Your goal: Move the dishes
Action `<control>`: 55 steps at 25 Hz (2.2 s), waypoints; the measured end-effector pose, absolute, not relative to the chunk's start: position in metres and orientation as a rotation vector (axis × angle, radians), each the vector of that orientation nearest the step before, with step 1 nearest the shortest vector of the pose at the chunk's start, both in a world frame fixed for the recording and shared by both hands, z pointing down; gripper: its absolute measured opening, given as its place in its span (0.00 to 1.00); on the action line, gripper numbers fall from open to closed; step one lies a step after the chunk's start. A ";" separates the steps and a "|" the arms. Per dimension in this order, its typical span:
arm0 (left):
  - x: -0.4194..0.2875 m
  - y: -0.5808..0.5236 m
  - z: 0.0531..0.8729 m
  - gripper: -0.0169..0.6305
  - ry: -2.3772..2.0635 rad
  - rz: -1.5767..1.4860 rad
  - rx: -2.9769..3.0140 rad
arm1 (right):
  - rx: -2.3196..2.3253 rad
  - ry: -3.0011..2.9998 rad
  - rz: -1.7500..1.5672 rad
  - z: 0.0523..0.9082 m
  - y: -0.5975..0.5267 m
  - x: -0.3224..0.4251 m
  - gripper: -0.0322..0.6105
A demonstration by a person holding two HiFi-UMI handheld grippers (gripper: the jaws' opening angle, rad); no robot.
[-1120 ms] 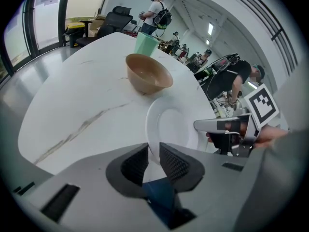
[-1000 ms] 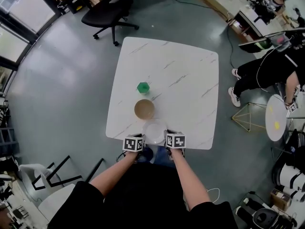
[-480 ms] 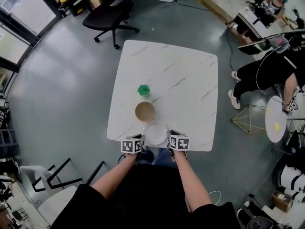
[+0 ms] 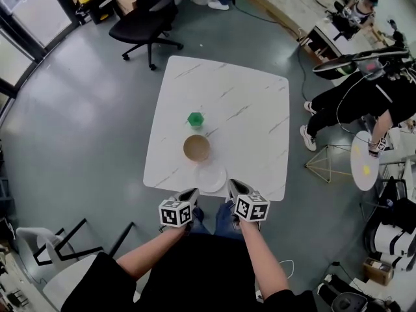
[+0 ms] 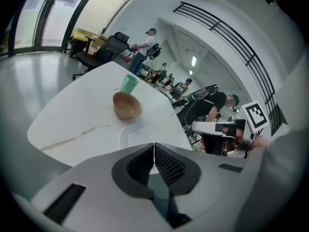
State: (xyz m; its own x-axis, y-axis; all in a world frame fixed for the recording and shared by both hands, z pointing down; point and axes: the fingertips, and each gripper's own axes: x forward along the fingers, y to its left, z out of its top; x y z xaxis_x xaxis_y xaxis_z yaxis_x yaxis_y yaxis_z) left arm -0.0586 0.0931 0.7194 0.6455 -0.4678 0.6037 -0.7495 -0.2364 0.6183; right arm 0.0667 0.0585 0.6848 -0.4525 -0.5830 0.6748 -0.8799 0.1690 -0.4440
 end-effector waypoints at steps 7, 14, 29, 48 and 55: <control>-0.035 0.113 0.639 0.05 -1.146 0.269 2.127 | 1.415 -2.260 0.932 0.633 0.112 0.067 0.08; 0.010 0.160 0.553 0.05 -1.368 0.118 2.288 | 1.426 -2.421 0.643 0.570 0.162 0.091 0.08; 0.086 0.274 0.450 0.05 -1.551 -0.043 2.450 | 1.421 -2.633 0.357 0.465 0.273 0.147 0.08; 0.006 0.334 0.414 0.05 -1.609 -0.098 2.501 | 1.453 -2.632 0.140 0.425 0.338 0.062 0.08; -0.017 0.347 0.412 0.05 -1.591 -0.138 2.491 | 1.439 -2.622 0.087 0.422 0.354 0.034 0.08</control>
